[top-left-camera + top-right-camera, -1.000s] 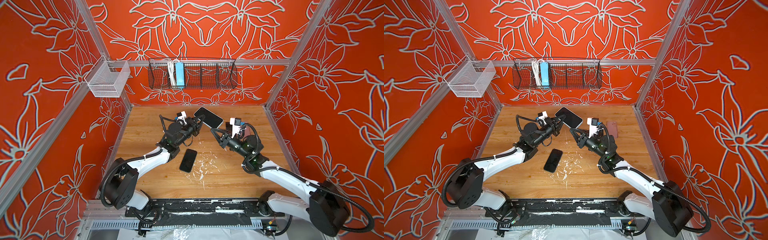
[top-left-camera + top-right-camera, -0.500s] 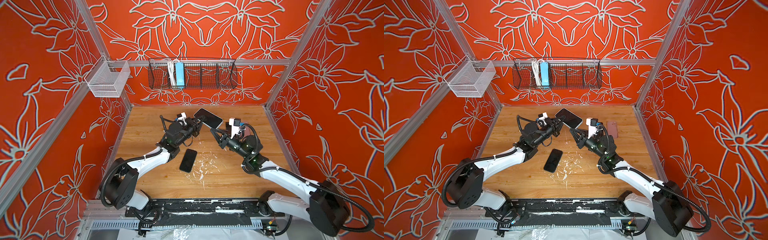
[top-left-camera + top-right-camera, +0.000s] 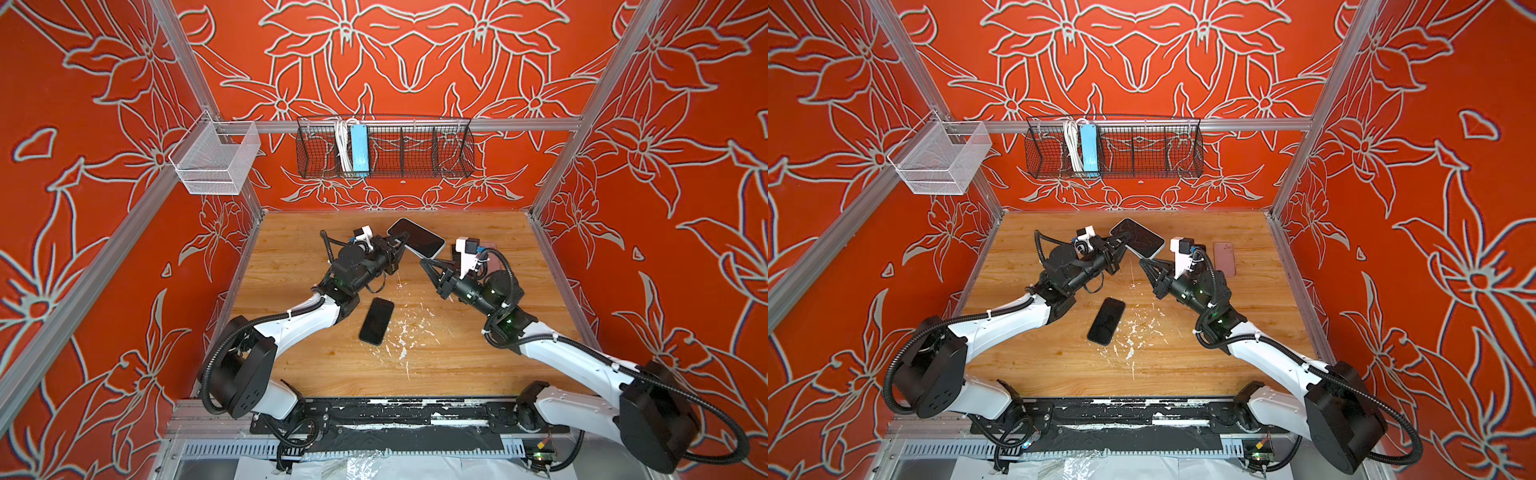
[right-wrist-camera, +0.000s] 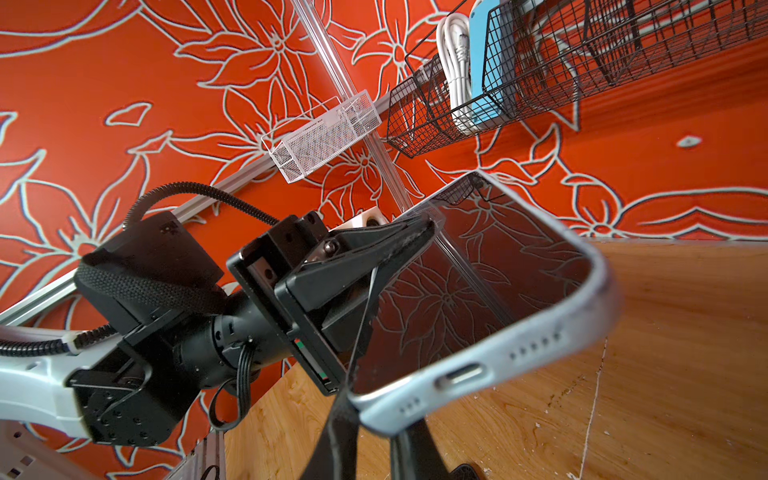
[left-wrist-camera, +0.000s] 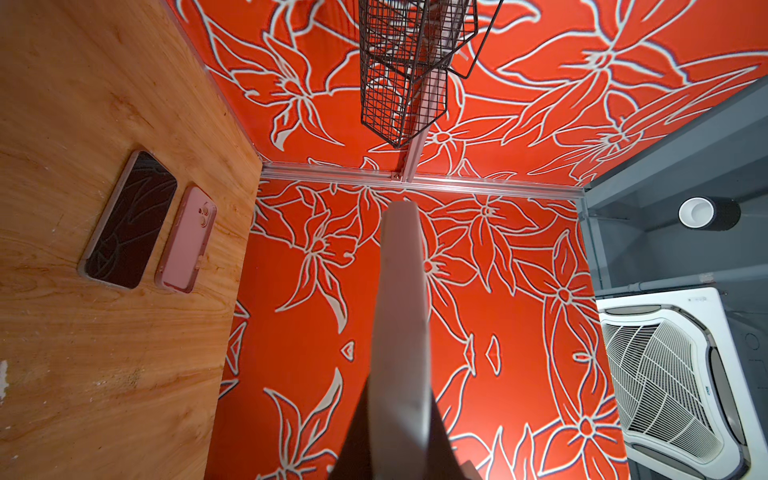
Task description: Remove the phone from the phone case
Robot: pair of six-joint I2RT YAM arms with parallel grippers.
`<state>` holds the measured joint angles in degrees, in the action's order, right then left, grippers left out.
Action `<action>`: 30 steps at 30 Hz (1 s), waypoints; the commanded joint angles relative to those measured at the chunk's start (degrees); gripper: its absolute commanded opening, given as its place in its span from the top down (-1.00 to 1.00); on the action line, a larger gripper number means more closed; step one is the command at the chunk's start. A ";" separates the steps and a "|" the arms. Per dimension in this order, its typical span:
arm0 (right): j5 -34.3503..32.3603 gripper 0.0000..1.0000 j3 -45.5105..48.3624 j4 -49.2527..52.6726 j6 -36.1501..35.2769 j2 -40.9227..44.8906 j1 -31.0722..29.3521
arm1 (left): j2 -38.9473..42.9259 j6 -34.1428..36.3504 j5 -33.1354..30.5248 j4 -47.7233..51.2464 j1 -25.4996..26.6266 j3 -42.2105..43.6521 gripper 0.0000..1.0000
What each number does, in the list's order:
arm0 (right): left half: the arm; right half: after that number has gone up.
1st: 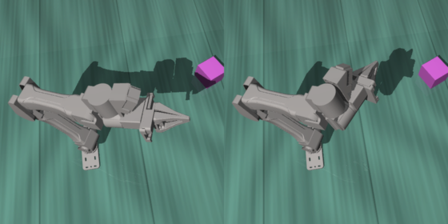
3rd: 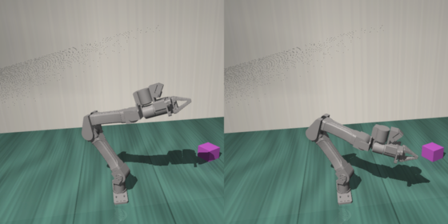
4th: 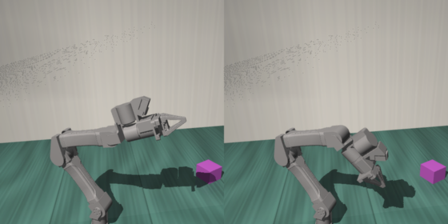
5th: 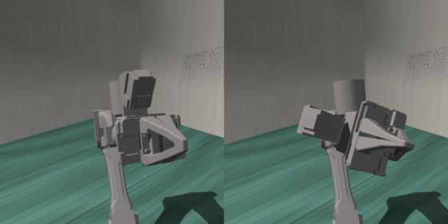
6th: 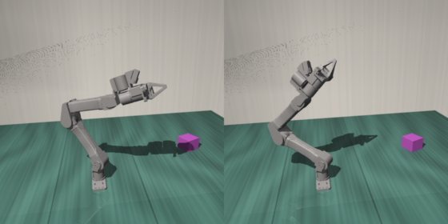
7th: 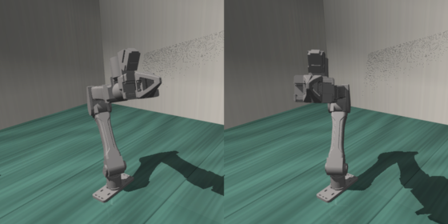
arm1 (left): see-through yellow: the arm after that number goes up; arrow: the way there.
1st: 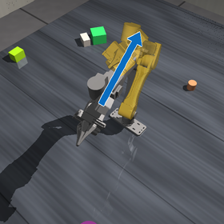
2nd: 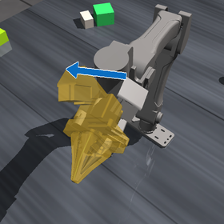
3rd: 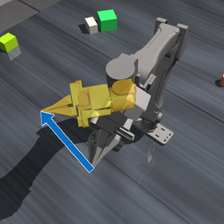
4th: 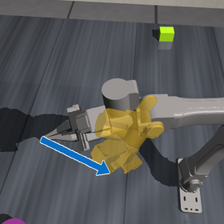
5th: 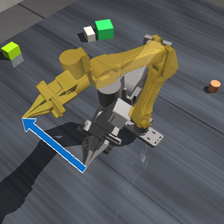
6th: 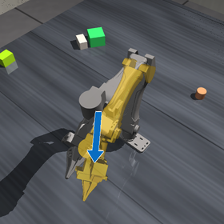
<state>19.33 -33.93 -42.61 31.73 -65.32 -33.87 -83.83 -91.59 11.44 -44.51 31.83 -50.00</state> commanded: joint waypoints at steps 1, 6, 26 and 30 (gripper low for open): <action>-2.87 0.87 1.49 3.41 -1.64 0.10 0.67 | 3.05 -0.96 4.16 -5.32 1.52 -2.36 1.00; -0.37 0.94 2.11 1.76 0.97 0.33 2.32 | 3.40 -0.73 4.74 -6.06 1.57 -2.28 1.00; 2.79 0.99 3.81 -0.07 8.28 -1.44 7.67 | 6.00 1.16 8.11 -8.57 1.52 -2.88 1.00; 2.17 0.99 4.29 0.67 8.86 -1.22 7.94 | 5.86 1.07 8.43 -9.72 1.56 -2.95 1.00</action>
<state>29.19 -31.79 -47.68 39.55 -65.76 -28.73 -82.81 -89.41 13.45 -44.38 32.29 -50.04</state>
